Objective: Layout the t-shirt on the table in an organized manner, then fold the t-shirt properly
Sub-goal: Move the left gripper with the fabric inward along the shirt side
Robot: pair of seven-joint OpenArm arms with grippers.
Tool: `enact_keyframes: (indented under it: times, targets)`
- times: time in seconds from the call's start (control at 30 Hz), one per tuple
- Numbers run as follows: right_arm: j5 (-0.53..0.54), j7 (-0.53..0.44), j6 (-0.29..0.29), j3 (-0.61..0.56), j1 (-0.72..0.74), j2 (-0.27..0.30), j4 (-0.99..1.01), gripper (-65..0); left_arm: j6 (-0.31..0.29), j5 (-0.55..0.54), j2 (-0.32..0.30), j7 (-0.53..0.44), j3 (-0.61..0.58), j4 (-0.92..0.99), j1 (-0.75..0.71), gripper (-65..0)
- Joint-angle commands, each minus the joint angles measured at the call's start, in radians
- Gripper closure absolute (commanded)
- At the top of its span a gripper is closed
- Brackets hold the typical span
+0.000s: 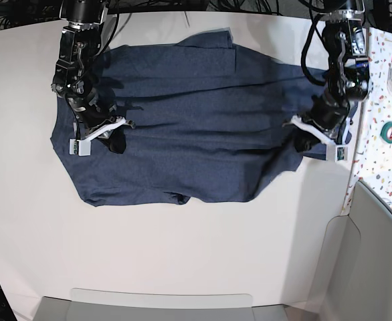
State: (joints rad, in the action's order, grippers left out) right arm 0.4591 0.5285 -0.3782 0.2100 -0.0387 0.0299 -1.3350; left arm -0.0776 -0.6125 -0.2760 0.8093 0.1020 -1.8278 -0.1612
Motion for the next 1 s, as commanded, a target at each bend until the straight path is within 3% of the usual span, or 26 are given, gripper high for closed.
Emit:
enact_keyframes:
  times: [0.0,0.3,0.5,0.7,0.87,0.97]
  targets:
    - [-0.113,0.201,0.068,-0.005,-0.036,0.000,0.038,0.0,-0.006,-0.007,-0.007,-0.023,0.003,-0.028,-0.013,0.0]
    - [-0.113,0.201,0.068,-0.005,-0.033,0.000,0.038,0.0,-0.004,-0.004,-0.009,-0.026,-0.109,-0.033,-0.082,-0.6]
    - [-0.113,0.201,0.068,-0.005,-0.039,0.000,0.038,0.0,0.002,-0.005,-0.007,-0.028,-0.081,-0.149,-0.077,-14.4]
    - [-0.113,0.201,0.068,-0.005,-0.040,0.000,0.038,0.0,0.118,-0.001,0.024,-0.001,-0.034,-0.221,-0.038,-24.0]
    - [-0.113,0.201,0.068,-0.005,-0.039,0.000,0.038,0.0,0.209,0.001,0.057,0.178,-0.040,-0.092,0.136,-27.6]
    - [-0.113,0.201,0.068,-0.005,-0.034,0.000,0.038,0.0,0.215,0.001,0.062,0.224,-0.038,0.015,0.233,-27.7]
